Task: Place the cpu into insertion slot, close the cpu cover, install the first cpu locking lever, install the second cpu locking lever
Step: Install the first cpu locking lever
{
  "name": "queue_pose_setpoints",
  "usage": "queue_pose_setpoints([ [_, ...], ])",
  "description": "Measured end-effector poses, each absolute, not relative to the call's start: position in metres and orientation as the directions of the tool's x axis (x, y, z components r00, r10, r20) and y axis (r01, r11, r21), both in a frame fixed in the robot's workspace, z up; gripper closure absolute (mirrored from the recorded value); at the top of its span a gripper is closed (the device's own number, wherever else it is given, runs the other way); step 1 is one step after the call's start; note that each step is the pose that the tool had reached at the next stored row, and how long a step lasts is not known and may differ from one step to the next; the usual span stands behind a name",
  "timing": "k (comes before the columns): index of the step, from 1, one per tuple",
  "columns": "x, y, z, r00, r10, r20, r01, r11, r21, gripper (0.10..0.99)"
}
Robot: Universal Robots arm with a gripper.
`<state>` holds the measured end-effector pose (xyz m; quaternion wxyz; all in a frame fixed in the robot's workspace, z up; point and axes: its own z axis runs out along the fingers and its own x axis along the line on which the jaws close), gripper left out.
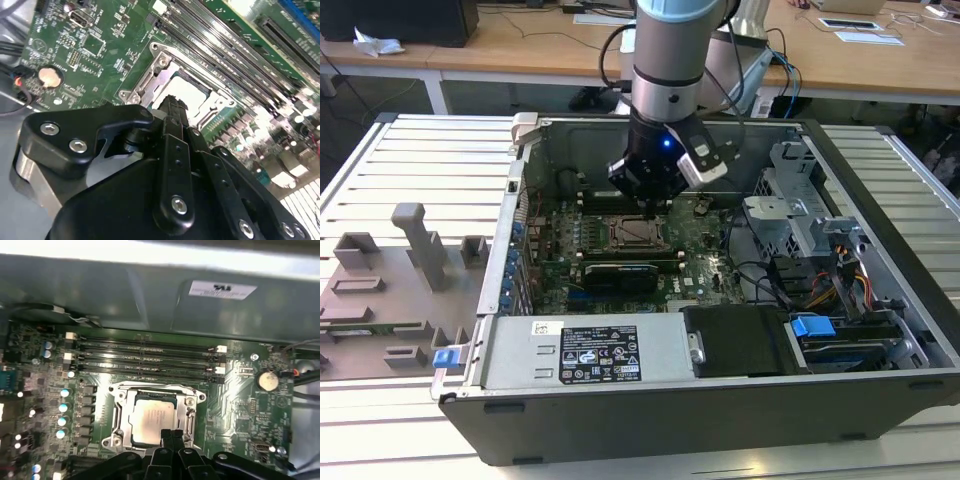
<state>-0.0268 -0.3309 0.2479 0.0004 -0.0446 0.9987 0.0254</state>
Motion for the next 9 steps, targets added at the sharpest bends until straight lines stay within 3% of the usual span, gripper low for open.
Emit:
queue_pose_setpoints([
  [9,-0.027,-0.331,0.281,-0.996,-0.089,-0.003,-0.089,0.995,0.050,0.980],
])
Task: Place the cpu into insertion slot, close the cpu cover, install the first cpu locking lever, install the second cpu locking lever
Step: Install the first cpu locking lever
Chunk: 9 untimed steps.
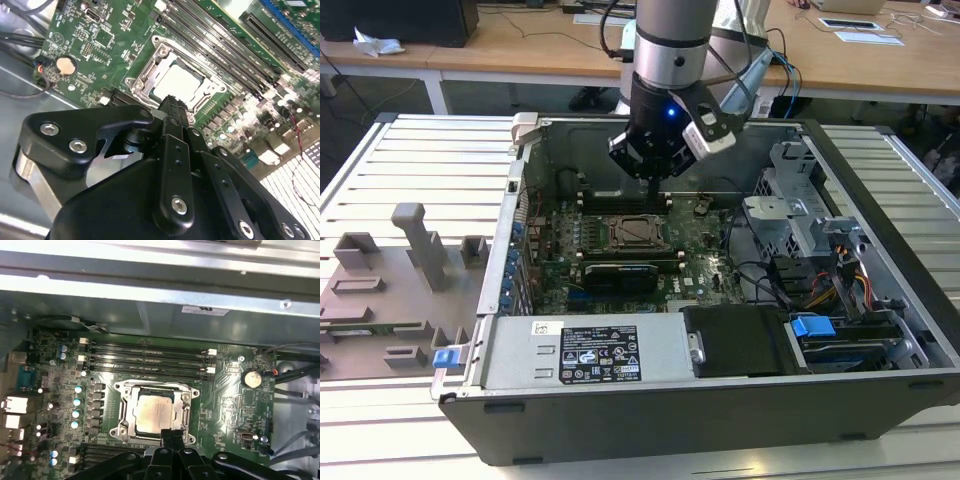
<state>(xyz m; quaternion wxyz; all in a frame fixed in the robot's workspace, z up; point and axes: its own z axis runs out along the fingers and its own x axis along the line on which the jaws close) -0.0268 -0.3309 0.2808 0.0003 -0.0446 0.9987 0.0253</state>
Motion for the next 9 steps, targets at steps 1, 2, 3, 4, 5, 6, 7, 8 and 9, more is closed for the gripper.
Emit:
queue_pose_setpoints([
  [1,-0.027,-0.331,0.283,-0.996,-0.089,-0.003,-0.089,0.995,0.051,0.980],
  [2,-0.027,-0.331,0.286,-0.996,-0.089,-0.003,-0.089,0.995,0.051,0.980],
  [3,-0.027,-0.331,0.289,-0.996,-0.089,-0.003,-0.089,0.995,0.051,0.980],
  [4,-0.027,-0.331,0.291,-0.996,-0.089,-0.003,-0.089,0.995,0.051,0.980],
  [5,-0.027,-0.331,0.294,-0.996,-0.089,-0.003,-0.089,0.995,0.051,0.980],
  [6,-0.027,-0.331,0.297,-0.996,-0.089,-0.003,-0.089,0.995,0.050,0.980],
  [7,-0.027,-0.331,0.299,-0.996,-0.089,-0.003,-0.089,0.995,0.050,0.980],
  [8,-0.027,-0.331,0.302,-0.996,-0.089,-0.003,-0.089,0.995,0.050,0.980],
  [9,-0.027,-0.331,0.303,-0.996,-0.089,-0.003,-0.089,0.995,0.050,0.980],
])
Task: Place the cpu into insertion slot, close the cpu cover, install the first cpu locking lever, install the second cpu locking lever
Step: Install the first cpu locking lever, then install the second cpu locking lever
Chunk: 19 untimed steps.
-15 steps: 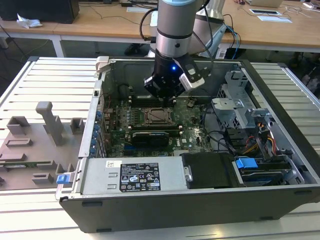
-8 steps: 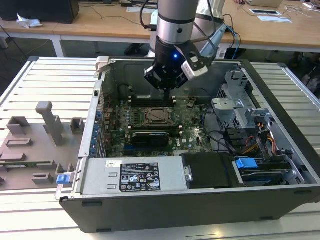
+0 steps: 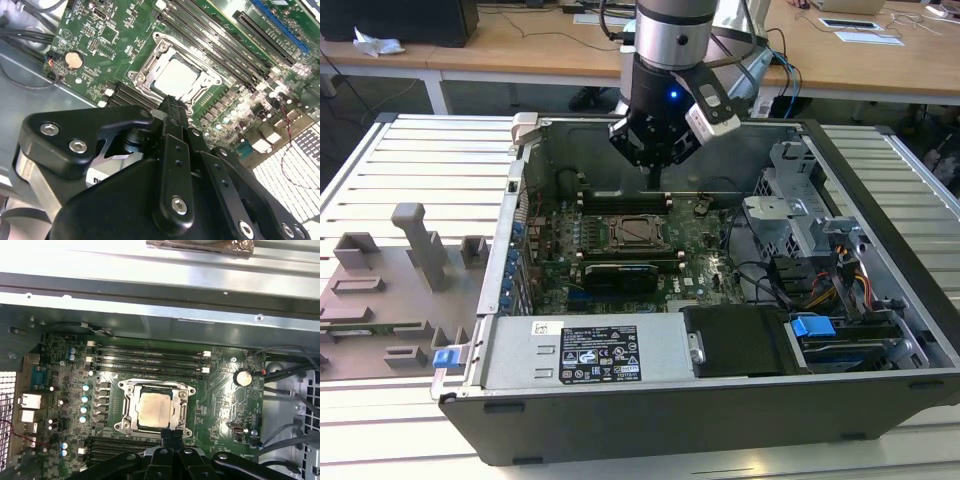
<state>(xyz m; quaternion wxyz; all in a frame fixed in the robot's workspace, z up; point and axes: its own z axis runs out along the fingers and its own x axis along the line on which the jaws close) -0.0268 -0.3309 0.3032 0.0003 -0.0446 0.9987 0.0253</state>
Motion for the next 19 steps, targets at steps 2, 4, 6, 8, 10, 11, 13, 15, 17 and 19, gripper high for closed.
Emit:
queue_pose_setpoints([
  [2,-0.0268,-0.3309,0.3039,-0.996,-0.089,-0.003,-0.089,0.995,0.051,0.980],
  [4,-0.0268,-0.3309,0.3040,-0.996,-0.089,-0.003,-0.089,0.995,0.051,0.980],
  [6,-0.0268,-0.3309,0.3041,-0.996,-0.089,-0.003,-0.089,0.995,0.051,0.980],
  [8,-0.0268,-0.3309,0.3042,-0.996,-0.089,-0.003,-0.089,0.995,0.051,0.980],
  [10,-0.0268,-0.3309,0.3043,-0.996,-0.089,-0.003,-0.089,0.995,0.051,0.980],
  [11,-0.0268,-0.3309,0.3043,-0.996,-0.089,-0.003,-0.089,0.995,0.051,0.980],
  [13,-0.0268,-0.3309,0.3044,-0.996,-0.089,-0.003,-0.089,0.995,0.051,0.980],
  [15,-0.0268,-0.3309,0.3044,-0.996,-0.089,-0.003,-0.089,0.995,0.051,0.980],
  [17,-0.0268,-0.3328,0.3045,-0.996,-0.089,-0.003,-0.089,0.995,0.050,0.980],
  [19,-0.0268,-0.3378,0.3045,-0.996,-0.089,-0.003,-0.089,0.995,0.050,0.980],
])
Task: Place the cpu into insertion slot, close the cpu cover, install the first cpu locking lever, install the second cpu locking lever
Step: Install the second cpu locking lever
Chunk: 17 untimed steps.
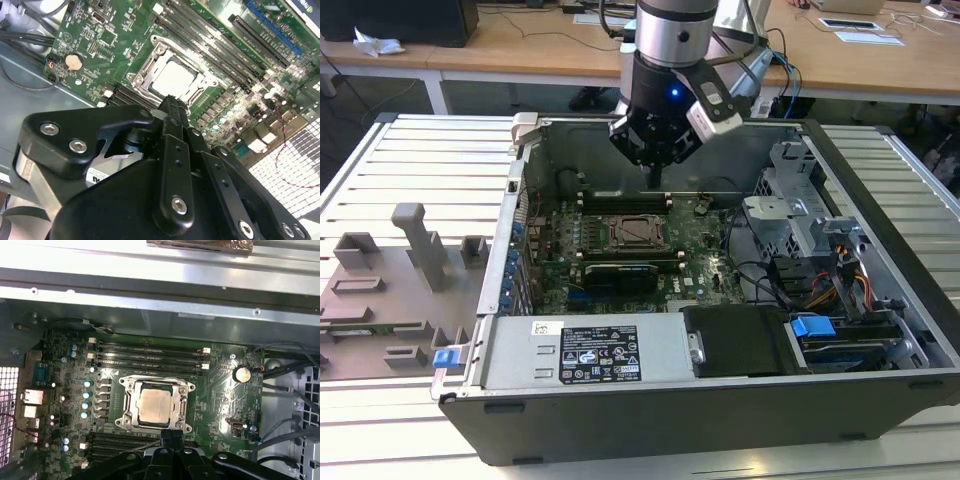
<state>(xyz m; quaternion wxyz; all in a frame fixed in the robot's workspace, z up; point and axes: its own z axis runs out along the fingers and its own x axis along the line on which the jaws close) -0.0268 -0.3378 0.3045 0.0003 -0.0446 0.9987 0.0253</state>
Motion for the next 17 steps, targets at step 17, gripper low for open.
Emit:
queue_pose_setpoints([
  [17,-0.027,-0.368,0.290,-0.996,-0.089,-0.003,-0.089,0.995,0.051,0.980],
])
